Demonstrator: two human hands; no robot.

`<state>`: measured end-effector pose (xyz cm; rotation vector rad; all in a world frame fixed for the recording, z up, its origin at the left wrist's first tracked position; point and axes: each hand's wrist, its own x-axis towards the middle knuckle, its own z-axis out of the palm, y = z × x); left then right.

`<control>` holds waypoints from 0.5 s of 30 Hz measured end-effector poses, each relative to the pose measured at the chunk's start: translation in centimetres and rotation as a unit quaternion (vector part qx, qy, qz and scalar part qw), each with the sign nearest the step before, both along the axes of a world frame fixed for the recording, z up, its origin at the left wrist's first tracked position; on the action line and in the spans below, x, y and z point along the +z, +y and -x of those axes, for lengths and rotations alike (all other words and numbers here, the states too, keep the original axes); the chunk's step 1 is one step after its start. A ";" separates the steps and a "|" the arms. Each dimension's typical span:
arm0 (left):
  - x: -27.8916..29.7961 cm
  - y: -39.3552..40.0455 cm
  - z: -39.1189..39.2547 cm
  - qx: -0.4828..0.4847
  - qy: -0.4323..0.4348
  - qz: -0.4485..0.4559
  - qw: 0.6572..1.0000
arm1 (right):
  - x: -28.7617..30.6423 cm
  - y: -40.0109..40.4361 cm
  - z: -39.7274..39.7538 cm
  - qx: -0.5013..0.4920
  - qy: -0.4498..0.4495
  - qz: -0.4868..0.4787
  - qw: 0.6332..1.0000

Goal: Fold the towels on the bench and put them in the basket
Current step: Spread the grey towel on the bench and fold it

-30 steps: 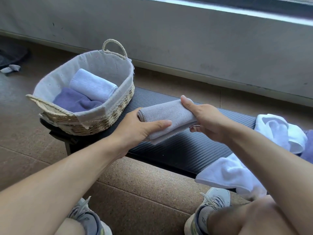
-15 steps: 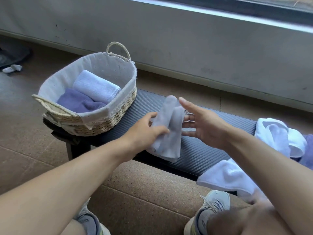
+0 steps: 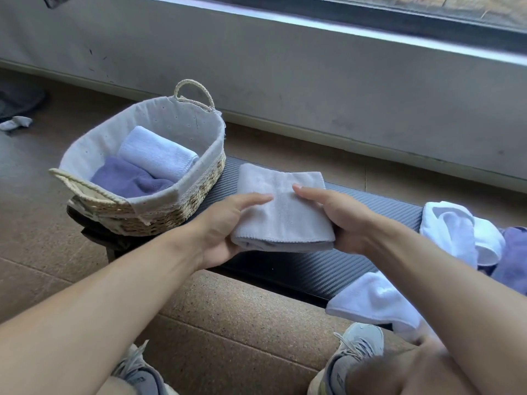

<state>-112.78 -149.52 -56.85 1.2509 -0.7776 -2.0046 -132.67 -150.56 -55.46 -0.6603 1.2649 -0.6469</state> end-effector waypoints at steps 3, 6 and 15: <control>-0.6 0.2 0.3 0.006 -0.056 0.004 0.998 | -0.2 0.0 0.3 0.004 0.010 0.005 1.000; -1.1 0.0 0.2 0.023 -0.050 -0.009 0.998 | -0.6 -0.1 0.5 0.037 0.015 -0.012 0.999; -2.2 0.2 0.9 -0.004 -0.161 0.077 0.984 | -2.5 -0.5 -0.5 0.063 0.200 0.112 0.971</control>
